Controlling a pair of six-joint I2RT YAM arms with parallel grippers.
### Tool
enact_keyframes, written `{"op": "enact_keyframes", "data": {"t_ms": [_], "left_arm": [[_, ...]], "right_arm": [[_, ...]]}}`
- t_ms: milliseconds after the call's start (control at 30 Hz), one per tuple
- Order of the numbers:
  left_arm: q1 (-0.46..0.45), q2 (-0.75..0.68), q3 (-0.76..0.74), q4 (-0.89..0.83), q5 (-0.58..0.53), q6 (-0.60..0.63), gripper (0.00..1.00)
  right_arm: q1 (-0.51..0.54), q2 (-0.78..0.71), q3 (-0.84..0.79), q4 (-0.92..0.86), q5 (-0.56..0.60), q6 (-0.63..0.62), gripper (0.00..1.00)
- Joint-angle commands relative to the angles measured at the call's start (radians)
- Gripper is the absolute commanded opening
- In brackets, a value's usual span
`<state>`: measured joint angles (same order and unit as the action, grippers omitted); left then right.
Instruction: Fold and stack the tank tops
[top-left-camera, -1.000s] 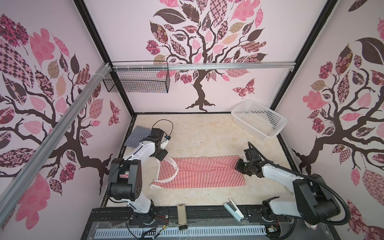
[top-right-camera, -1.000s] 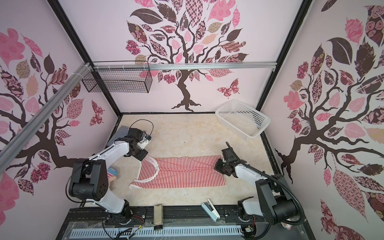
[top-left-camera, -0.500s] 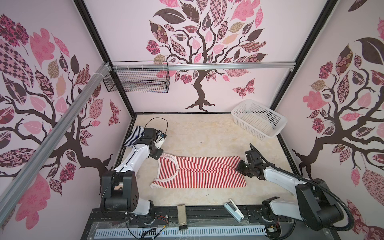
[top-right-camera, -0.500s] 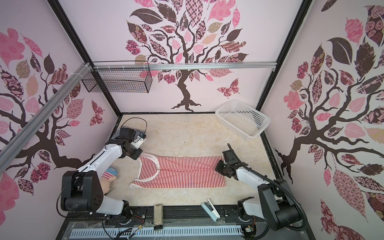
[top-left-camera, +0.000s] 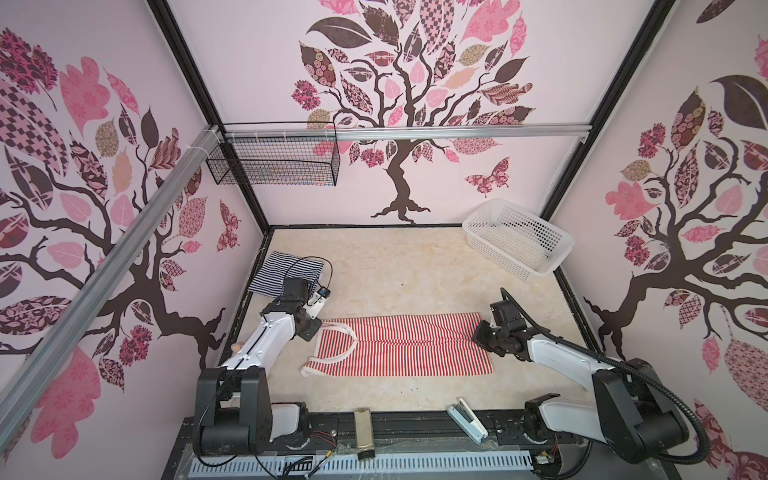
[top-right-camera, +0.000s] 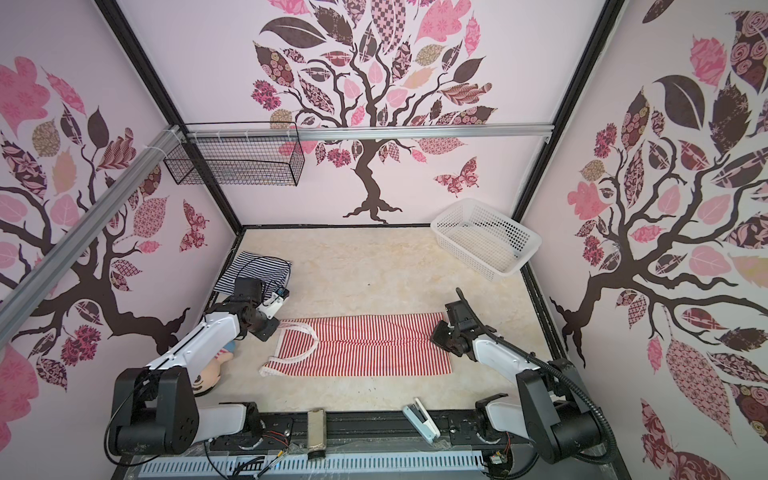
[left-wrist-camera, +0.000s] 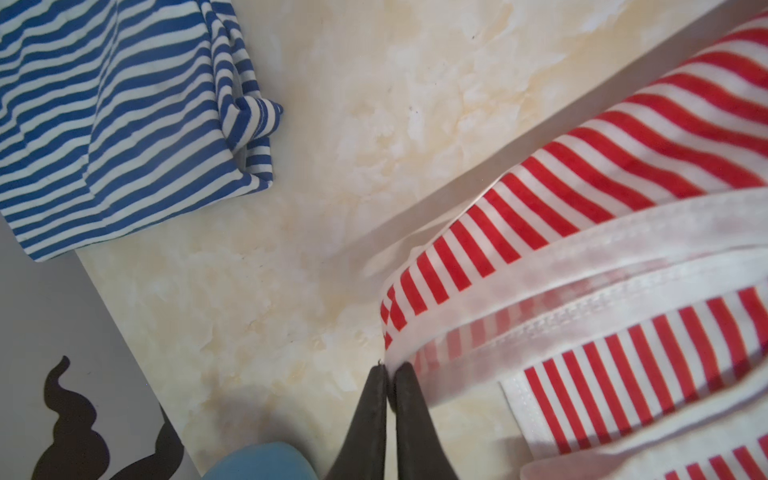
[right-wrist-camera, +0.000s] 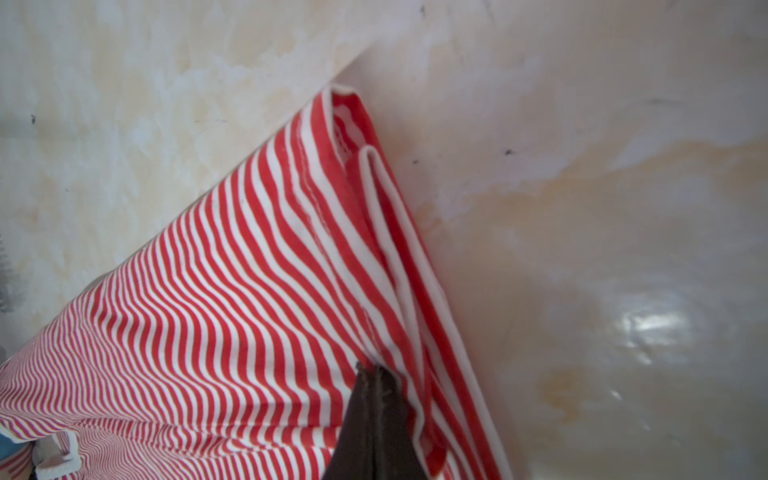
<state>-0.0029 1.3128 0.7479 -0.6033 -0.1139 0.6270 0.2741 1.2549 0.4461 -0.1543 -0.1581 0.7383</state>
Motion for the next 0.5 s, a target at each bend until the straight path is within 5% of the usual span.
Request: {"op": "enact_keyframes", "data": {"t_ms": [0, 100, 200, 267, 367, 467], "left_arm": [[0.007, 0.037, -0.024, 0.069, -0.044, -0.001, 0.27], [0.007, 0.098, -0.012, 0.074, -0.066, -0.017, 0.43], [0.007, 0.133, -0.004, 0.094, -0.122, -0.038, 0.49], [0.009, 0.093, -0.003, 0.099, -0.132, -0.051, 0.51], [0.009, -0.022, 0.01, 0.048, -0.066, -0.072, 0.77], [0.006, -0.095, 0.051, -0.015, -0.016, -0.102, 0.8]], "right_arm": [[0.0, 0.004, -0.021, -0.145, 0.074, 0.001, 0.0], [0.0, 0.01, -0.009, -0.148, 0.059, -0.008, 0.0], [0.0, -0.006, 0.004, -0.152, 0.045, -0.02, 0.05], [0.0, -0.028, 0.021, -0.17, 0.044, -0.027, 0.11], [0.0, -0.076, 0.046, -0.2, 0.048, -0.033, 0.22], [0.001, -0.124, 0.066, -0.213, 0.041, -0.034, 0.24]]}}
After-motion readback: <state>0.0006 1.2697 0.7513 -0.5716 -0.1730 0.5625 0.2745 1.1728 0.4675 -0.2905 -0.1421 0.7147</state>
